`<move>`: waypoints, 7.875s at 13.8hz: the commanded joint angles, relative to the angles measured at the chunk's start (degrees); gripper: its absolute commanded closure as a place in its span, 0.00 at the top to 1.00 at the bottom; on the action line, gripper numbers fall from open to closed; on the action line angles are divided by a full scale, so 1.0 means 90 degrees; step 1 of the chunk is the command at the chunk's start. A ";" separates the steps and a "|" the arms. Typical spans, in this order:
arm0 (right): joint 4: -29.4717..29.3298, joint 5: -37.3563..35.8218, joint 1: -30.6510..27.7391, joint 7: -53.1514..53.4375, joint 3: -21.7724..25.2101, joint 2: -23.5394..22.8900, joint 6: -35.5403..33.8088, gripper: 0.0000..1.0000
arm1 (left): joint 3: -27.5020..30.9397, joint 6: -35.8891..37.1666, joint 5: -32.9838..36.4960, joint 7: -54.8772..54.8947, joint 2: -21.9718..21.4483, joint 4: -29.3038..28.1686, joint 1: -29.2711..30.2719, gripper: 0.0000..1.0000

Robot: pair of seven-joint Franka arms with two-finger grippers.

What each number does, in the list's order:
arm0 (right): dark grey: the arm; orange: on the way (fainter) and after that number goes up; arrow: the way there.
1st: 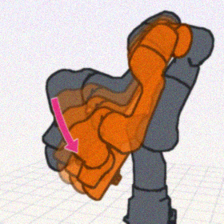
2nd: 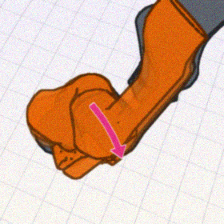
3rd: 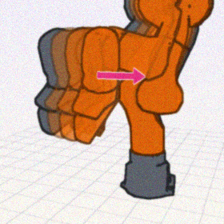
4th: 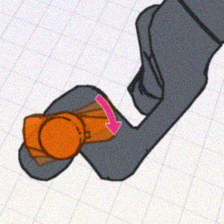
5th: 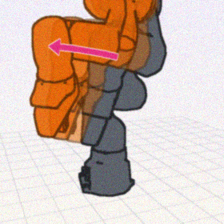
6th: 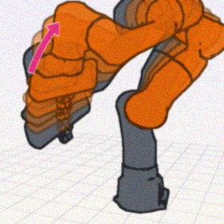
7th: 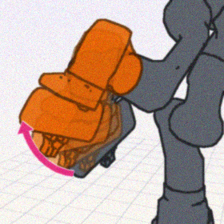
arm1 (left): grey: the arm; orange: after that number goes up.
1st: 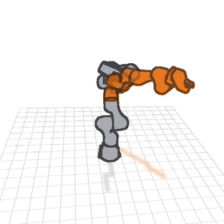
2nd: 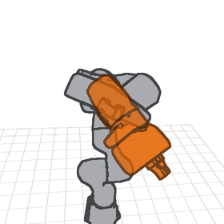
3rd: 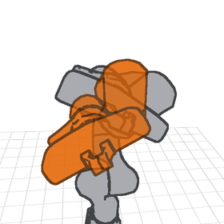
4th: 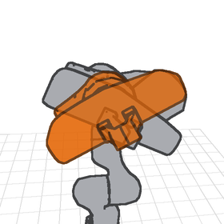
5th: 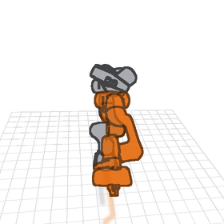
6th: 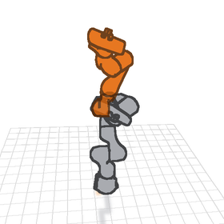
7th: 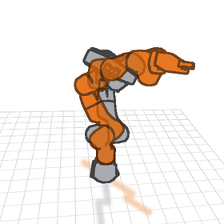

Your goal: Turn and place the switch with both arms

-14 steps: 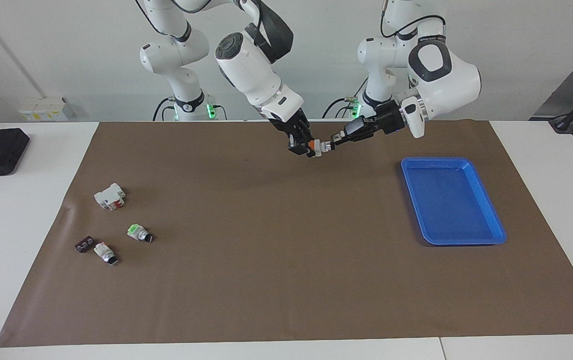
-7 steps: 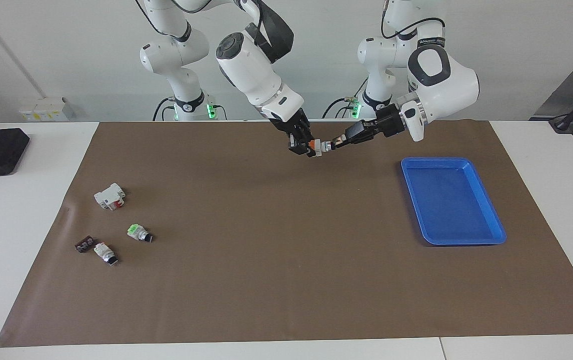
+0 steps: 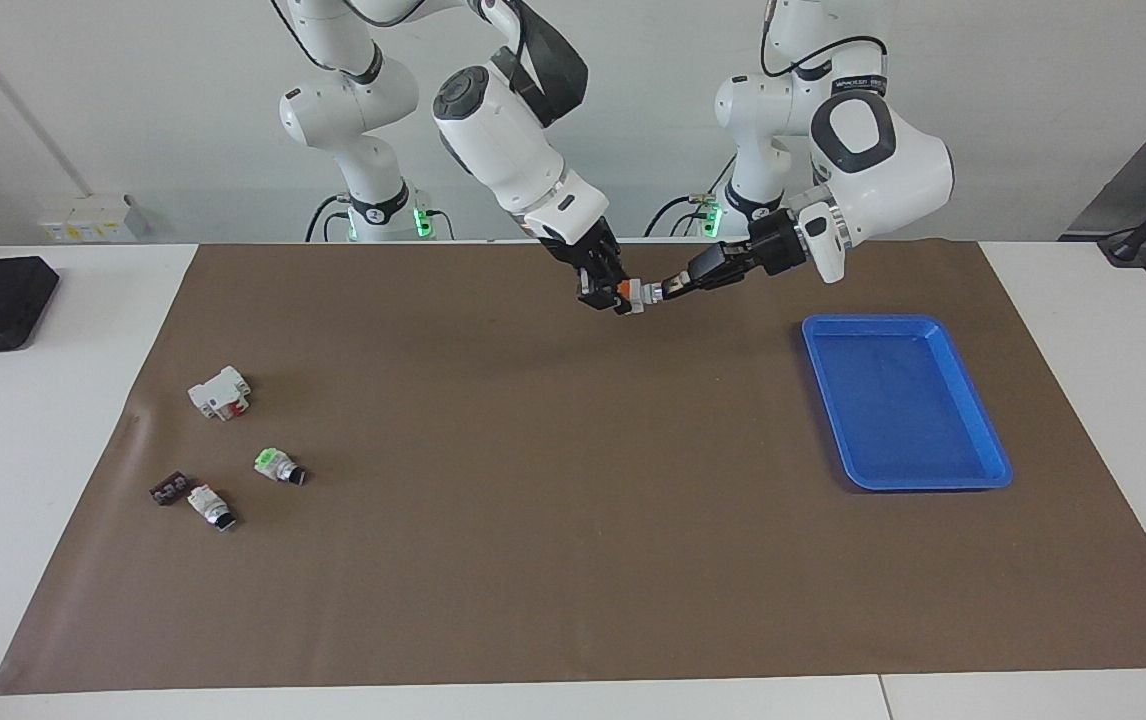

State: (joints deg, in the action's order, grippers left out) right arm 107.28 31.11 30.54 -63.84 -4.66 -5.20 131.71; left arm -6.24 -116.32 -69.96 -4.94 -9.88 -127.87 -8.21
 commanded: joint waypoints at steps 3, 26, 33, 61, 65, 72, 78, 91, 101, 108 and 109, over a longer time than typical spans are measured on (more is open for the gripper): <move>0.0003 -0.0088 0.0025 0.0267 -0.0029 0.0031 0.0237 0.00 | 0.0029 -0.0298 -0.0303 0.0129 -0.0123 -0.0225 -0.0201 0.00; 0.0013 -0.0108 0.0044 0.0355 -0.0029 0.0021 0.0394 0.00 | -0.0010 -0.1664 0.0106 -0.4995 0.0014 0.0224 -0.0612 0.00; 0.0013 -0.0108 0.0044 0.0365 -0.0029 0.0021 0.0394 0.00 | -0.0010 -0.1694 0.1013 -0.7504 -0.0025 0.0419 -0.0602 0.00; 0.0033 -0.0244 -0.0023 0.0550 -0.0019 0.0109 0.0239 1.00 | 0.0000 -0.1694 0.1650 -1.0447 -0.0074 0.0400 -0.0289 0.00; 0.0033 -0.0244 -0.0910 0.0541 -0.0009 0.0129 -0.0298 1.00 | 0.0009 -0.1694 0.2350 -1.0593 -0.0074 0.0409 -0.0280 0.00; -0.0114 -0.1686 -0.2629 0.0638 0.0049 0.0275 -0.0885 1.00 | 0.0048 -0.1402 0.5874 -0.9914 -0.0064 0.0477 0.0461 0.00; -0.0153 -0.2987 -0.3422 0.2100 0.0069 0.0519 -0.1001 1.00 | 0.0058 -0.1352 0.6679 -0.5301 -0.0054 0.0458 0.1789 0.00; -0.2026 -0.3447 -0.3247 0.6223 0.1386 0.0539 -0.4543 1.00 | 0.0049 -0.3099 0.7763 -0.0322 0.0872 -0.0411 0.3019 0.00; -0.1803 -0.3418 -0.3442 0.7416 0.1026 0.0939 -0.5211 1.00 | 0.0029 -0.3491 0.7734 -0.0027 0.0922 -0.0753 0.3373 0.00; -0.1735 -0.3418 -0.3344 0.7396 0.1016 0.1037 -0.5240 1.00 | 0.0029 -0.3258 0.7734 0.0012 0.0922 -0.0665 0.3275 0.56; -0.1725 -0.3418 -0.3354 0.7396 0.1016 0.1037 -0.5250 1.00 | 0.0029 -0.3170 0.7734 0.0012 0.0932 -0.0559 0.3265 0.57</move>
State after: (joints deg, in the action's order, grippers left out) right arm 89.55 0.36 0.53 2.44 4.73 2.53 83.47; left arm -5.81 -146.09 -1.11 -5.39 -0.91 -133.41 21.10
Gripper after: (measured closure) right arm 0.000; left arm 0.599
